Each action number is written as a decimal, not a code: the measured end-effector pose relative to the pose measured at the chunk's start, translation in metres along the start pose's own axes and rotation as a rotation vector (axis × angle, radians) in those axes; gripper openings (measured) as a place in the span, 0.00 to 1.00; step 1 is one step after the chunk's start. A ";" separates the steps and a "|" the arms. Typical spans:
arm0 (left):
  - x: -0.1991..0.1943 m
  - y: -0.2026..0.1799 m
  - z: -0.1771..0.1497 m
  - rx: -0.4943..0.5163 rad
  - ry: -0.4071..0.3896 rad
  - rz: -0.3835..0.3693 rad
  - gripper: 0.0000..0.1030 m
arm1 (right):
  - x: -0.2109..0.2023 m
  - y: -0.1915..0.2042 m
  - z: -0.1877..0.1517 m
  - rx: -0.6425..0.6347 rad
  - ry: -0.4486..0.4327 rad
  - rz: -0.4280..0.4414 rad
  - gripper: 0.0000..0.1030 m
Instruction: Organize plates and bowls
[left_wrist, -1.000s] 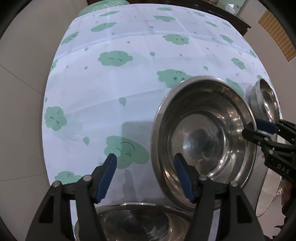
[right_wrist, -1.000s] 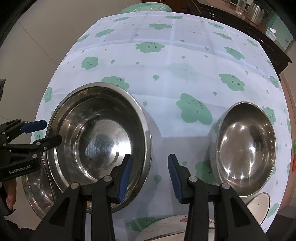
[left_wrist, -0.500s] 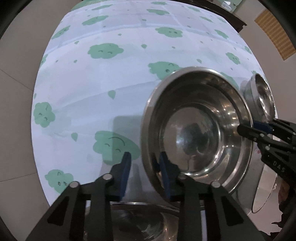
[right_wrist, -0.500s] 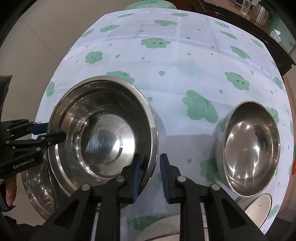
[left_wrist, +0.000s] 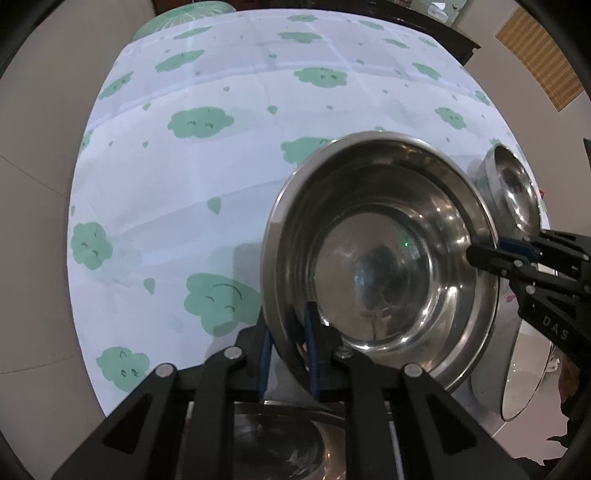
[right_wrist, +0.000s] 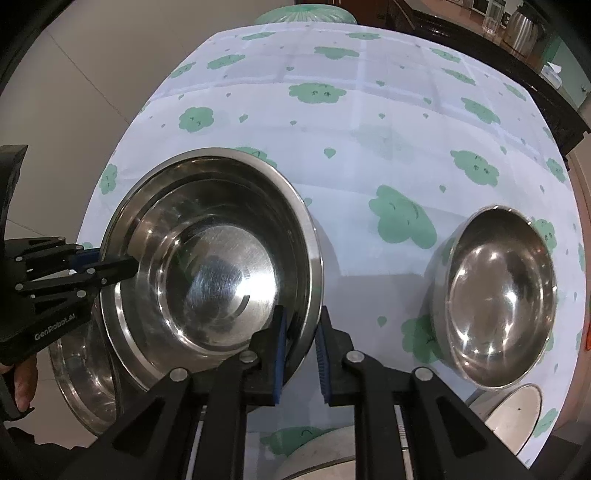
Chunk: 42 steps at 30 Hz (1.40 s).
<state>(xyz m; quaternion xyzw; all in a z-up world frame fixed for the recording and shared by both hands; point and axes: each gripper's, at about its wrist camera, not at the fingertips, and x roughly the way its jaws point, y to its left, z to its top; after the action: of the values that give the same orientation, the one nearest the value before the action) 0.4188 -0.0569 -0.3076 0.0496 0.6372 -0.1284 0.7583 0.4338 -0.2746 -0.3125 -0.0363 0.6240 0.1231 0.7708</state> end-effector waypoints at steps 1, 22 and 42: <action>-0.003 0.000 0.000 0.001 -0.004 -0.001 0.13 | -0.003 -0.001 0.001 -0.001 -0.004 -0.002 0.16; -0.056 -0.001 0.004 -0.001 -0.080 0.035 0.13 | -0.047 0.008 0.010 -0.025 -0.064 -0.013 0.16; -0.088 0.017 -0.028 -0.044 -0.112 0.070 0.13 | -0.067 0.046 0.001 -0.077 -0.078 0.011 0.16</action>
<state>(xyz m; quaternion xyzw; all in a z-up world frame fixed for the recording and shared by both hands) 0.3827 -0.0218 -0.2283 0.0477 0.5944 -0.0902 0.7977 0.4110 -0.2394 -0.2424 -0.0573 0.5884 0.1527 0.7919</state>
